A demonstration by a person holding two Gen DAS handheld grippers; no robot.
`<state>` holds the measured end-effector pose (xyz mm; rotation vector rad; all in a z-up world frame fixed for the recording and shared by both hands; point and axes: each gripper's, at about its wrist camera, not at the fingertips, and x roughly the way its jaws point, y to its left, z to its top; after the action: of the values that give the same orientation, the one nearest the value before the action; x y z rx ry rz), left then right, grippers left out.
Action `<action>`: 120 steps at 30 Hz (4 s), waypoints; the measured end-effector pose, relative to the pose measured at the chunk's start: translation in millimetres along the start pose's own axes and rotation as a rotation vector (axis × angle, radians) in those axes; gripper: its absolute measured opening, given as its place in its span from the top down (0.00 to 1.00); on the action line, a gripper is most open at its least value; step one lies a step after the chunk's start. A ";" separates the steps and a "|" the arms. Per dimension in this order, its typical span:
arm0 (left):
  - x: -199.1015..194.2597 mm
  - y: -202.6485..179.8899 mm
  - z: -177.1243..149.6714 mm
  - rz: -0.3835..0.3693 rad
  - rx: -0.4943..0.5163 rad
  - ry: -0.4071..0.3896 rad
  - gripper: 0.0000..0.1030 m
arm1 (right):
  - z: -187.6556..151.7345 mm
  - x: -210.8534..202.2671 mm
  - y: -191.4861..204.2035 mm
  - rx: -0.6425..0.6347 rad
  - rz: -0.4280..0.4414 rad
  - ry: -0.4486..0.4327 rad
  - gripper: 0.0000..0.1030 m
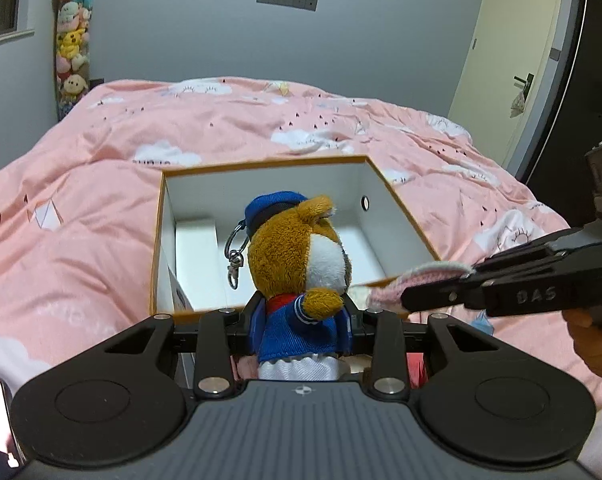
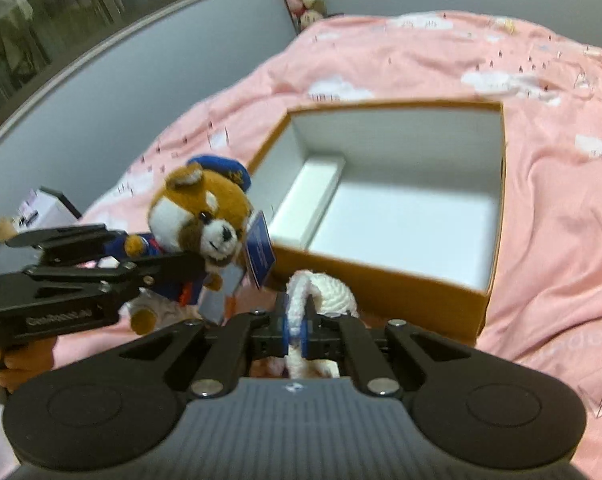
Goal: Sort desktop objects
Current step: 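Grasp the white crocheted bunny with the right gripper while the left lifts the bear, then lower the bear and bunny into the box with both grippers, then withdraw both grippers from the box toward the item pile beside it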
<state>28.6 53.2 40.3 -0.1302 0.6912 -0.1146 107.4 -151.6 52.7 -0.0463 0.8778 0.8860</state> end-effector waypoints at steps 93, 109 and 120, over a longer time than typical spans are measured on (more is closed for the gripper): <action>162.4 62.1 12.4 0.018 0.018 0.309 0.73 | 63.4 180.9 -70.7 -0.156 0.131 0.411 0.55; 139.7 57.4 15.8 0.034 -0.012 0.236 0.73 | 58.3 171.2 -43.8 -0.209 0.038 0.342 0.43; 66.5 40.0 16.8 0.160 -0.019 -0.026 0.52 | 45.6 97.6 -30.4 -0.095 -0.099 -0.025 0.33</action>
<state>92.8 84.1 5.1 -0.0942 0.6743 0.0475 189.0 -90.4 6.7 -0.1599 0.8025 0.8333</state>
